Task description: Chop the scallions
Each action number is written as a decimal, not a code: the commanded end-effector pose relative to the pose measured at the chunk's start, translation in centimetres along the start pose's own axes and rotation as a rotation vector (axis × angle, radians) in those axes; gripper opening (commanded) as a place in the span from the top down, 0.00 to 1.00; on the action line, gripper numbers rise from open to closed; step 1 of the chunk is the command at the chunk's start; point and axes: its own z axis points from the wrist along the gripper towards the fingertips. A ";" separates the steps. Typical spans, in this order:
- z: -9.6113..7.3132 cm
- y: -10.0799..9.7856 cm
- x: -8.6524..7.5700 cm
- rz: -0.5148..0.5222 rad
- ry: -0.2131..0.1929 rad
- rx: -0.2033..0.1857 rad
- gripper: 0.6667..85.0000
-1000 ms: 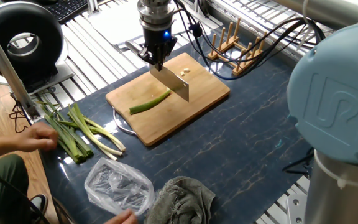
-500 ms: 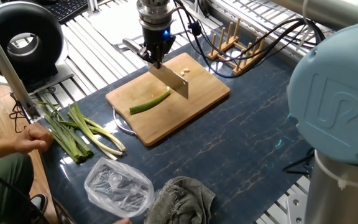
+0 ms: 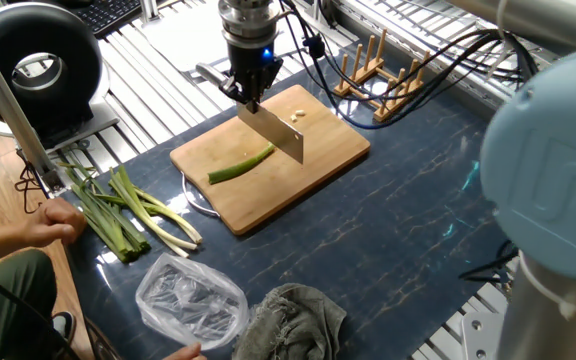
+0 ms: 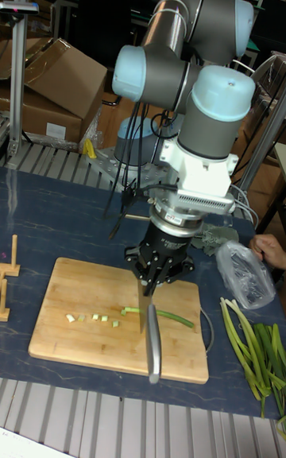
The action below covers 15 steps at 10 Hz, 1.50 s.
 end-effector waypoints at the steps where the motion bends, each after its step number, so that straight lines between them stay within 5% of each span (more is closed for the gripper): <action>1: -0.4 0.9 1.1 0.019 -0.018 -0.017 0.99; 7: 1.0 0.5 3.7 0.016 -0.022 -0.047 0.99; 15: 2.8 0.0 2.6 0.003 -0.052 -0.032 0.99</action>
